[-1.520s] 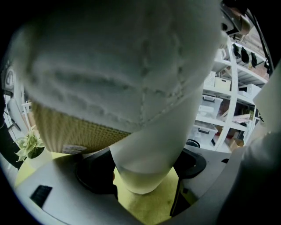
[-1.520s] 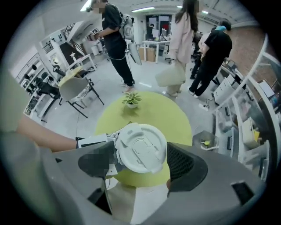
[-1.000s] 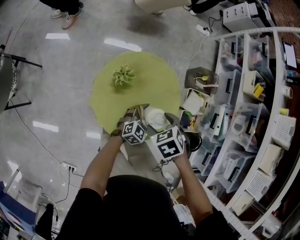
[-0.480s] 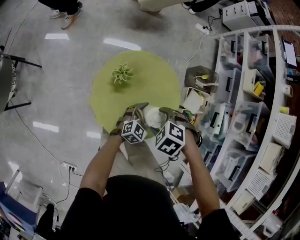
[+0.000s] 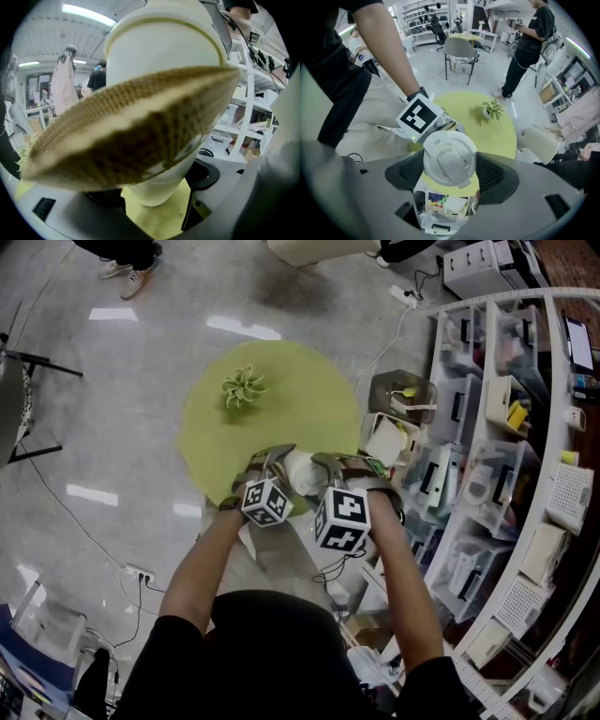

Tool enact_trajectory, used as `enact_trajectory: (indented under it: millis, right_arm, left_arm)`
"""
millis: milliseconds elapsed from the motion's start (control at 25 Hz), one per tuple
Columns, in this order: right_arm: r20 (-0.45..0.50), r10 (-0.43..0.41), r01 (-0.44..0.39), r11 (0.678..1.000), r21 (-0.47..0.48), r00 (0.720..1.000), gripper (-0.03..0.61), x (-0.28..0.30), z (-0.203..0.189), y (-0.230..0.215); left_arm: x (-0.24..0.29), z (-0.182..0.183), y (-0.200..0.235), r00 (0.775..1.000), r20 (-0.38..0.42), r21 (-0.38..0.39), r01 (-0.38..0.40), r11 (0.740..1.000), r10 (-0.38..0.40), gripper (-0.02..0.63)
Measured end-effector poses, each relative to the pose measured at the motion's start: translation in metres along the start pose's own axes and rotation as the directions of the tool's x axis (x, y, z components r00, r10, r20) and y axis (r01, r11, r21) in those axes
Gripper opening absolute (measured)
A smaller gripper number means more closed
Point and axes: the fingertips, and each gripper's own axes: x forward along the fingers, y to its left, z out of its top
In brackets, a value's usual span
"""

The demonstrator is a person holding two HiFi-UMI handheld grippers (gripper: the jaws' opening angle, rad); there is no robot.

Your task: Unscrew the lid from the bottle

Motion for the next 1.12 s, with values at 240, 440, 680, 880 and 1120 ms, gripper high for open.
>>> enact_trajectory:
  millis: [240, 440, 680, 880, 1120]
  right_arm:
    - [-0.002, -0.027, 0.027, 1.000, -0.006, 1.000, 0.356, 0.004, -0.001, 0.000]
    - [0.059, -0.082, 0.076, 0.993, 0.093, 0.995, 0.398, -0.002, 0.004, -0.002]
    - [0.210, -0.221, 0.079, 0.843, 0.532, 0.952, 0.442, -0.033, 0.013, -0.019]
    - [0.139, -0.301, 0.055, 0.555, 0.830, 0.944, 0.442, -0.019, -0.006, -0.021]
    - [0.093, -0.277, 0.074, 0.535, 0.841, 0.956, 0.439, -0.003, -0.006, -0.019]
  left_arm:
    - [0.001, -0.001, 0.000, 1.000, -0.004, 0.001, -0.002, 1.000, 0.002, 0.394]
    - [0.001, -0.002, 0.000, 1.000, -0.005, 0.001, 0.001, 1.000, -0.001, 0.394]
    - [0.000, -0.001, 0.000, 1.000, -0.008, -0.001, 0.000, 1.000, 0.000, 0.394]
    - [-0.001, 0.000, -0.001, 1.000, -0.008, -0.003, 0.002, 1.000, -0.002, 0.394]
    - [0.000, 0.000, 0.000, 1.000, -0.006, -0.006, 0.002, 1.000, -0.003, 0.394]
